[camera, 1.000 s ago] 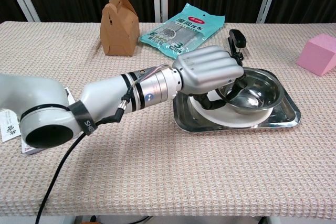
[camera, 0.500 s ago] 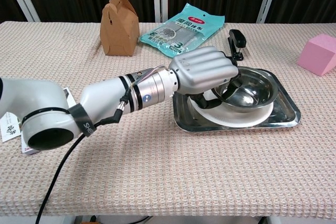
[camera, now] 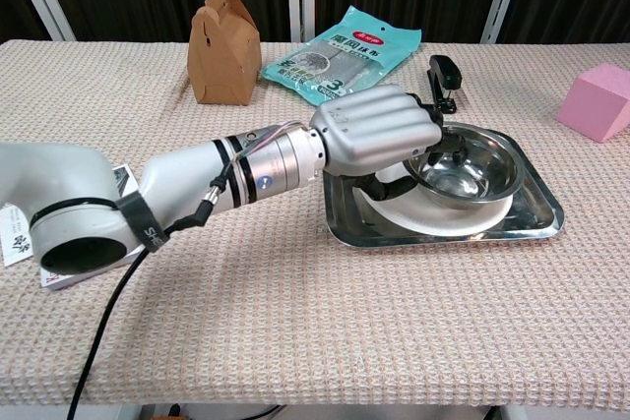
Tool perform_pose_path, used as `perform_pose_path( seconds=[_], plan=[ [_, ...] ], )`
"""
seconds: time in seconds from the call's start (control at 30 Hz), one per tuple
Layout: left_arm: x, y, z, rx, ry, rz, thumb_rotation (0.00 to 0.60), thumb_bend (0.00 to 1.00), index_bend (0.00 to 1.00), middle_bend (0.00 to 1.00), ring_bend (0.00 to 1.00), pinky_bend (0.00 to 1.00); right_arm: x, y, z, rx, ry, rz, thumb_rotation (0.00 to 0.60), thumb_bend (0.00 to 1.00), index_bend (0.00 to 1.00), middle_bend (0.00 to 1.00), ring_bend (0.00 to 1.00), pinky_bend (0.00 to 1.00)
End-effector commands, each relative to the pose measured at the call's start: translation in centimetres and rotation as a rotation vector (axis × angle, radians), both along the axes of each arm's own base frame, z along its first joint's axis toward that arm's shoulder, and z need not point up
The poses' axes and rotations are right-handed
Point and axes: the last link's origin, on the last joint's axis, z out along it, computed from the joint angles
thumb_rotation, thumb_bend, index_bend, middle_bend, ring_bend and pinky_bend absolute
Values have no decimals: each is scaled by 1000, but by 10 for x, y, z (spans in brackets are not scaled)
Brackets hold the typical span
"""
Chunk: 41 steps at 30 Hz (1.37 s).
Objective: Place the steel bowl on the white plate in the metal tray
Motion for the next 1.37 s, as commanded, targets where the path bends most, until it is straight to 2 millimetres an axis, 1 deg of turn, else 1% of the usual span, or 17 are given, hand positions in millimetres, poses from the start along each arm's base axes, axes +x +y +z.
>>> perform_pose_path(
  seconds=[0.03,0.23,0.33,0.37,0.47,0.57,0.6,0.67,0.7,0.77,0.9,1.0,1.07,1.1,1.23,1.3,1.37],
  plan=[
    [-1,0,2,5,-9,-2,600,408,202,313,190,284,0,0,0,0,1,-1,600,477,0,0,0,0],
    [-3,5,12,40,-18,-19,600,398,195,261,155,265,1,0,-1,5,2,4,600,477,0,0,0,0],
    [-13,10,27,85,-24,-20,600,399,195,259,155,265,2,-1,-1,5,2,8,600,477,0,0,0,0],
    [-18,13,34,106,-28,-14,600,399,195,258,155,264,3,-1,-1,5,2,10,600,477,0,0,0,0],
    [-48,19,69,187,-69,49,600,398,199,254,155,262,3,1,-2,12,2,13,600,477,0,0,0,0],
    [-91,16,114,276,-76,137,600,397,206,244,138,255,0,0,-6,34,6,4,600,477,0,0,0,0],
    [-109,11,134,313,-82,179,600,395,206,240,133,252,0,-1,-8,40,4,2,600,477,0,0,0,0],
    [-135,0,164,372,-101,252,600,380,206,238,131,245,0,-2,-10,44,3,3,600,477,0,0,0,0],
    [-154,-9,184,413,-112,306,600,360,207,238,131,243,0,-2,-12,48,3,6,600,477,0,0,0,0],
    [-186,-27,215,488,-122,405,600,290,213,238,131,241,1,-3,-15,56,5,10,600,477,0,0,0,0],
    [-237,-65,258,578,-154,608,600,110,224,238,131,235,3,-2,-24,95,19,18,600,443,0,0,0,0],
    [-268,-98,276,586,-165,755,593,53,215,228,126,228,3,-1,-32,137,21,21,600,372,0,0,0,0],
    [-286,-123,283,586,-117,840,553,45,174,191,102,219,2,-1,-36,157,29,19,600,357,0,0,0,0],
    [-292,-132,286,588,-94,875,505,43,138,157,78,207,2,0,-37,163,38,17,600,357,0,0,0,0],
    [-305,-163,295,571,-42,985,381,36,91,102,44,186,2,0,-43,188,60,10,600,357,0,0,0,0],
    [-308,-171,300,591,-40,983,358,36,89,98,43,185,3,-1,-46,200,69,10,600,357,0,0,0,0],
    [-310,-175,303,614,-46,972,355,36,90,98,43,185,4,0,-50,211,79,11,600,357,0,0,0,0]
  ],
)
